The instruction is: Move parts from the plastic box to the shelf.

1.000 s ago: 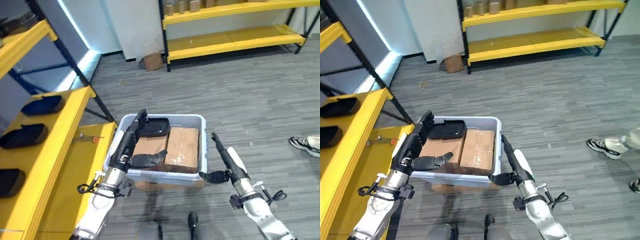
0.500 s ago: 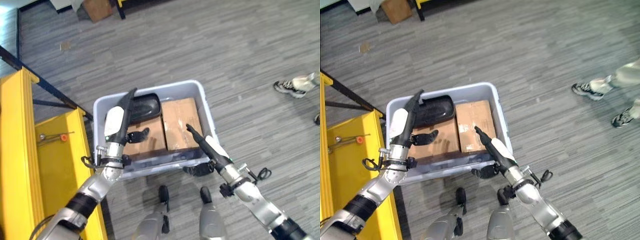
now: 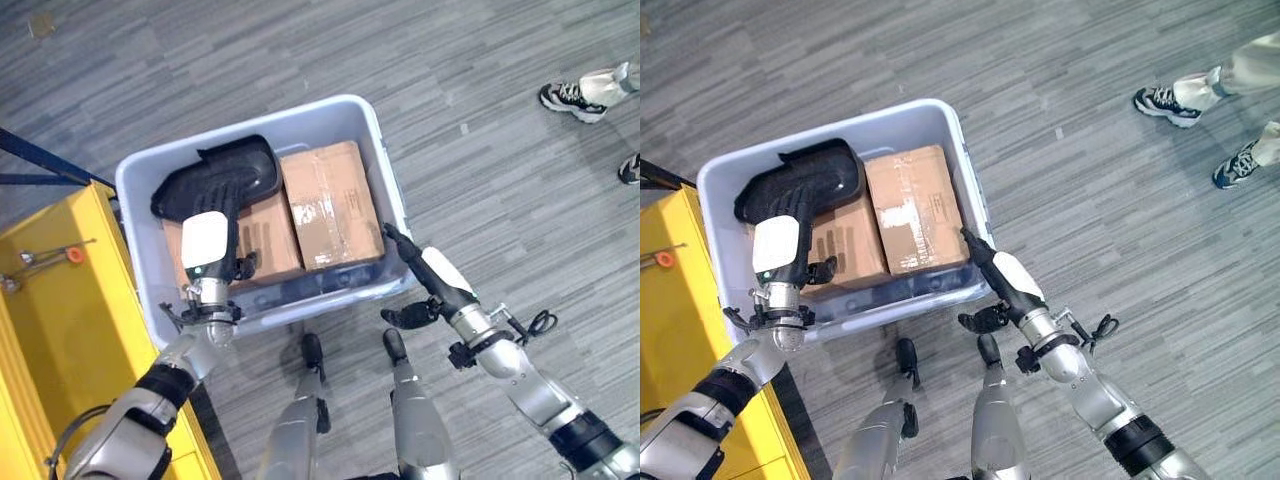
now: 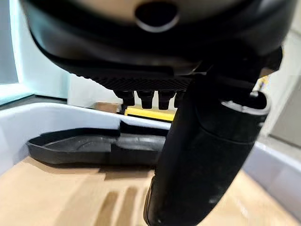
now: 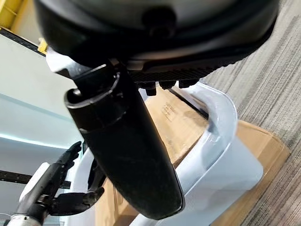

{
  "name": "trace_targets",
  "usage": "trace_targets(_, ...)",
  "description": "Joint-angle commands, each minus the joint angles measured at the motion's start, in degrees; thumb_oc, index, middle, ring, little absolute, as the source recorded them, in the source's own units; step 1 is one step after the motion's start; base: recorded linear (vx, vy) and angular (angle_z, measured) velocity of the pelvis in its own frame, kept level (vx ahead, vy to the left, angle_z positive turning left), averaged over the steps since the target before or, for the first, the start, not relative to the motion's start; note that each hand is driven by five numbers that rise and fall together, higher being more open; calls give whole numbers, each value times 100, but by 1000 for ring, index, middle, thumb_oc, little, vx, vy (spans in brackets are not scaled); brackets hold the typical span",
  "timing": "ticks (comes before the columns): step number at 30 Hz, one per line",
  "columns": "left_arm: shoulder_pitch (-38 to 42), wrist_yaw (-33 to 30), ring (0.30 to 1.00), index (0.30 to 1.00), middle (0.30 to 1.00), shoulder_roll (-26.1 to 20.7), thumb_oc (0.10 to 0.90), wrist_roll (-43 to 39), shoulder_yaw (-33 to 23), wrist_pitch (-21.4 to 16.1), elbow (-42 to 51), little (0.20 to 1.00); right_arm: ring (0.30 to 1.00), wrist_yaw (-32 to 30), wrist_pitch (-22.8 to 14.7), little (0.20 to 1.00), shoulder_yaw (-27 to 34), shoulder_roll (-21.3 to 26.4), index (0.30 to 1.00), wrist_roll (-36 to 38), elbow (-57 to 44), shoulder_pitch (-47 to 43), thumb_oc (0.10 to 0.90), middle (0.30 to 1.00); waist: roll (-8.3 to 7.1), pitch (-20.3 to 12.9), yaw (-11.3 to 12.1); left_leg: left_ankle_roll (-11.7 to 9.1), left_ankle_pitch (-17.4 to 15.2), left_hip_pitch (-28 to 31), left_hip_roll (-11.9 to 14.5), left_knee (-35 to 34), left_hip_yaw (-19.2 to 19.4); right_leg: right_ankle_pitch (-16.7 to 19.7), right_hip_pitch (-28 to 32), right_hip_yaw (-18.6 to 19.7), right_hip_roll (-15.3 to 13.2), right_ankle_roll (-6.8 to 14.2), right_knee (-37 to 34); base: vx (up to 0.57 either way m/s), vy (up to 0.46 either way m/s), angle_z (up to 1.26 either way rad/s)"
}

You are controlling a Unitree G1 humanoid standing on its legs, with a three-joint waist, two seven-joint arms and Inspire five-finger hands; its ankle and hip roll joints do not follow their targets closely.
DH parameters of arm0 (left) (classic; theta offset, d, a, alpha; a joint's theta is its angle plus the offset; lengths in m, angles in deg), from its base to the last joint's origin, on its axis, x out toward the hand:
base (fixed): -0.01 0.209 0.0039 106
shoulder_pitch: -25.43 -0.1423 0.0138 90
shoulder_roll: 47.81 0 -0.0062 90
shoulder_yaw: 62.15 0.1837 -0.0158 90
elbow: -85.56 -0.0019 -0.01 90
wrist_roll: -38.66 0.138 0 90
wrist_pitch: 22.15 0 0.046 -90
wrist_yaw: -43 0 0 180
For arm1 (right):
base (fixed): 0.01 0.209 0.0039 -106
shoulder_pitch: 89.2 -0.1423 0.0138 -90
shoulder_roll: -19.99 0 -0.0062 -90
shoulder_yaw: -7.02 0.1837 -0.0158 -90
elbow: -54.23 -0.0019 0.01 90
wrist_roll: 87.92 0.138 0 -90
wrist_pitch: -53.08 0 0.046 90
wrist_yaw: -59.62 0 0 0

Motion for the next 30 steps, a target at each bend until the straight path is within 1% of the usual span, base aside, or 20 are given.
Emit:
trace_targets(1, 466, -537, 1000, 1000, 1000, -33, 900, 310, -318, 162, -251, 1000, 1000, -287, -432, 1000, 28, 11, 1000, -51, -413, -250, 900, 1000, -294, -394, 32, -194, -307, -351, 195, 589, -23, 135, -498, 30, 20, -269, 572, -31, 61, -4)
trace_targets(2, 466, -537, 1000, 1000, 1000, -33, 900, 310, -318, 162, -251, 1000, 1000, -287, -432, 1000, 28, 11, 1000, -51, -413, -250, 900, 1000, -294, -394, 32, -194, -307, -351, 195, 589, -23, 135, -498, 30, 20, -269, 572, -36, 95, -3)
trace_targets(3, 611, -604, 1000, 1000, 1000, 86, 900, 163, -323, 405, -382, 1000, 1000, -318, -400, 1000, 57, 5, 1000, -146, -450, -296, 900, 1000, -338, -335, 3, -188, -312, -524, 175, 665, 9, 204, -679, 51, 27, -258, 583, -24, 70, -2)
trace_targets(4, 645, -645, 1000, 1000, 1000, 114, 900, 186, -339, 420, -438, 1000, 1000, -325, -398, 1000, 64, 3, 1000, -189, -452, -306, 900, 1000, -346, -318, -3, -186, -320, -572, 167, 695, 10, 217, -723, 58, 32, -258, 588, -30, 103, -3)
trace_targets(5, 729, -778, 1000, 1000, 1000, 169, 900, 158, -371, 481, -584, 1000, 1000, -377, -421, 1000, 81, 8, 1000, -287, -456, -335, 900, 1000, -369, -269, -26, -186, -335, -655, 155, 756, 16, 248, -815, 74, 41, -257, 607, -26, 89, -4)
trace_targets(6, 835, -1033, 1000, 1000, 1000, 218, 900, 88, -459, 559, -799, 1000, 1000, -505, -446, 1000, 147, 40, 1000, -302, -427, -358, 900, 1000, -415, -196, -63, -194, -384, -862, 136, 934, 26, 298, -1008, 97, 43, -252, 655, -28, 93, 0)
trace_targets(8, 898, -1286, 1000, 1000, 1000, 209, 900, 133, -566, 624, -866, 1000, 1000, -595, -530, 1000, 218, 66, 1000, -337, -353, -419, 900, 1000, -444, -157, -63, -204, -411, -1042, 125, 1066, 44, 337, -1169, 97, 38, -244, 691, -25, 59, 4)
trace_targets(12, 1230, -1581, 1000, 1000, 1000, -9, 900, -22, -748, 698, -1154, 1000, 1000, -562, -470, 1000, 327, 181, 1000, -190, -237, -718, 900, 1000, -450, -88, -102, -230, -456, -1380, 110, 1306, 108, 401, -1517, 100, 23, -236, 799, -13, 80, 0)
trace_targets(15, 1459, -1618, 1000, 1000, 1000, -148, 900, -99, -763, 761, -1292, 1000, 1000, -556, -422, 1000, 309, 207, 1000, -189, -227, -802, 900, 1000, -448, -88, -131, -240, -483, -1600, 102, 1449, 147, 423, -1726, 99, 10, -234, 866, -3, 61, -3)
trace_targets(17, 1613, -1699, 1000, 1000, 1000, -276, 900, 183, -768, 910, -1381, 1000, 1000, -437, -351, 1000, 307, 236, 1000, -237, -249, -852, 900, 1000, -451, -87, -156, -247, -553, -1842, 83, 1661, 188, 453, -1957, 100, -7, -225, 935, 16, 66, 5)
trace_targets(21, 1687, -1935, 1000, 1000, 1000, -295, 900, 256, -727, 1092, -1233, 1000, 1000, -466, -322, 1000, 258, 279, 1000, -377, -252, -918, 900, 1000, -443, -87, -146, -242, -630, -2053, 53, 1864, 205, 474, -2127, 96, -31, -213, 981, 21, 29, 8)
trace_targets(22, 1704, -2319, 1000, 1000, 1000, -323, 900, 318, -742, 1100, -1124, 1000, 1000, -541, -257, 1000, 242, 305, 1000, -326, -249, -948, 900, 1000, -440, -87, -134, -239, -674, -2188, 26, 1992, 208, 474, -2239, 94, -40, -214, 1035, 26, 33, 5)
trace_targets(23, 1731, -2422, 1000, 1000, 1000, -353, 900, 306, -803, 1074, -1068, 1000, 1000, -603, -237, 1000, 232, 332, 1000, -270, -237, -962, 900, 1000, -432, -87, -123, -232, -704, -2264, 5, 2062, 217, 465, -2301, 96, -43, -212, 1065, 26, 37, 3)
trace_targets(25, 1746, -2471, 1000, 1000, 1000, -376, 900, 293, -846, 1023, -1043, 1000, 1000, -636, -218, 1000, 226, 341, 1000, -248, -228, -967, 900, 1000, -428, -87, -116, -227, -721, -2301, -8, 2098, 218, 458, -2332, 99, -42, -211, 1084, 0, 0, 0)
trace_targets(26, 1752, -2582, 1000, 1000, 1000, -458, 900, 350, -922, 959, -945, 1000, 1000, -621, -170, 1000, 270, 332, 1000, -241, -234, -944, 900, 1000, -424, -87, -112, -224, -779, -2409, -27, 2233, 220, 442, -2427, 109, -35, -208, 1151, 17, 25, 3)
trace_targets(28, 1745, -2654, 1000, 1000, 1000, -476, 900, 223, -942, 989, -838, 1000, 1000, -581, -150, 1000, 314, 322, 1000, -260, -245, -880, 900, 1000, -425, -87, -115, -216, -810, -2455, -36, 2297, 228, 438, -2473, 109, -34, -203, 1185, 12, 16, 1)
trace_targets(29, 1761, -2689, 1000, 1000, 1000, -479, 900, 197, -989, 954, -828, 1000, 1000, -564, -117, 1000, 314, 339, 1000, -243, -271, -857, 900, 1000, -431, -87, -119, -212, -837, -2486, -35, 2353, 242, 424, -2497, 109, -32, -202, 1215, 0, 0, 0)
trace_targets(30, 1806, -2758, 1000, 1000, 1000, -527, 900, 94, -1028, 839, -836, 1000, 1000, -571, -146, 1000, 301, 349, 1000, -270, -254, -808, 900, 1000, -437, -87, -132, -200, -864, -2504, -29, 2400, 270, 413, -2516, 113, -33, -201, 1243, 0, 0, 0)
